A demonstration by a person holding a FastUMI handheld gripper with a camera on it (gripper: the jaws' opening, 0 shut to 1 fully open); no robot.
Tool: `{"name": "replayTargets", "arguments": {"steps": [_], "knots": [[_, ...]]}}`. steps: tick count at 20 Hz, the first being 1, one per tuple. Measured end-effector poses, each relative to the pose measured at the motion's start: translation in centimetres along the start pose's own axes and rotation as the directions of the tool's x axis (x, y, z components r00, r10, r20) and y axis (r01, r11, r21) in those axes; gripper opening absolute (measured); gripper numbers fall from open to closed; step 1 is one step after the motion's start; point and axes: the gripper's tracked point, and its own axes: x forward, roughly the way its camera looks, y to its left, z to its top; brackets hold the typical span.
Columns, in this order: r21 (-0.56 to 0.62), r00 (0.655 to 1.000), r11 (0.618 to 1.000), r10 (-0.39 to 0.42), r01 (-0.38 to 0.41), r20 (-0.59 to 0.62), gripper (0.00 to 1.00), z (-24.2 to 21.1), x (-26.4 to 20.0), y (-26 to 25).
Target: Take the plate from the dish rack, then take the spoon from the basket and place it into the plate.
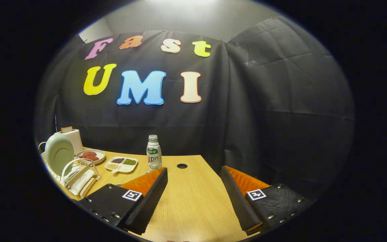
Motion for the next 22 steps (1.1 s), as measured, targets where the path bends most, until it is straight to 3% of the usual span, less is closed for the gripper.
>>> {"name": "replayTargets", "arguments": {"steps": [6,13,22], "knots": [[-0.002,1.0,1.0,-0.001,0.001,0.03,0.98,6.0,-5.9,3.7],[0.035,0.985,0.984,0.172,-0.173,0.013,0.98,8.7,-9.4,15.7],[0.138,0.931,0.929,0.355,-0.342,-0.083,0.98,7.0,-9.4,31.9]]}}
